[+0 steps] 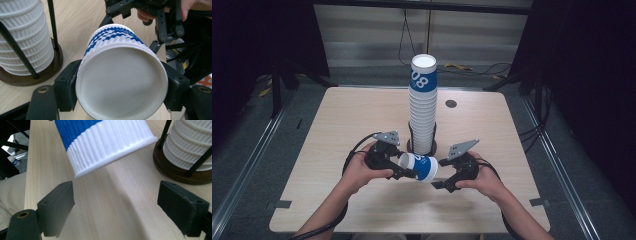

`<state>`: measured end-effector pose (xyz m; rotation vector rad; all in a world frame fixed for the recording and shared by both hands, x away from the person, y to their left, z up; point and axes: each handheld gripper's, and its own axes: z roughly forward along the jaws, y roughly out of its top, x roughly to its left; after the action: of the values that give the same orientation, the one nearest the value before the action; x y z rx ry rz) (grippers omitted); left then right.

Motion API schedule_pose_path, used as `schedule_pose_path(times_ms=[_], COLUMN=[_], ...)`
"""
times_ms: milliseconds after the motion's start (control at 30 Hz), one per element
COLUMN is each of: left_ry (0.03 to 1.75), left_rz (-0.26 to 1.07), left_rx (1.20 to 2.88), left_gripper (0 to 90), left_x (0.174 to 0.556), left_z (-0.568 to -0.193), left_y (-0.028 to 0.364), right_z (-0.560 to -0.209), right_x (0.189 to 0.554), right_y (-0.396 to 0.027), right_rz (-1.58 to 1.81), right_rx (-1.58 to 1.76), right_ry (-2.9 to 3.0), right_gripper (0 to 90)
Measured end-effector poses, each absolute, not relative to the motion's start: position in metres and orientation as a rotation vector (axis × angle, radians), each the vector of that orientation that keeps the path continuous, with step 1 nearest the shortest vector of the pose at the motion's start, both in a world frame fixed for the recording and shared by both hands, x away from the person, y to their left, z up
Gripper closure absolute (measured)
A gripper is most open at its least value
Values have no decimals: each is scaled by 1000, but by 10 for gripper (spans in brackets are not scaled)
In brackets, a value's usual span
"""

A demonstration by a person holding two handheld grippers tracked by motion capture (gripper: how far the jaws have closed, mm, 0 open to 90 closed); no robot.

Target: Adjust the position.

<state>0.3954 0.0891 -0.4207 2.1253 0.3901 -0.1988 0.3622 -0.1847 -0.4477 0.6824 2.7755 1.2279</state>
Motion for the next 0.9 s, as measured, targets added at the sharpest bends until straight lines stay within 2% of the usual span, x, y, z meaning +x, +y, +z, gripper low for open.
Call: schedule_pose_path(times_ms=[900], left_ry=[383], left_rz=[-237], left_rx=[2075], left_gripper=[289], left_x=[393], left_z=[-422], left_y=[92], right_z=[-447], right_x=[367], right_y=[-170], right_rz=[1277], right_rx=[601], right_ry=[2736], right_gripper=[97])
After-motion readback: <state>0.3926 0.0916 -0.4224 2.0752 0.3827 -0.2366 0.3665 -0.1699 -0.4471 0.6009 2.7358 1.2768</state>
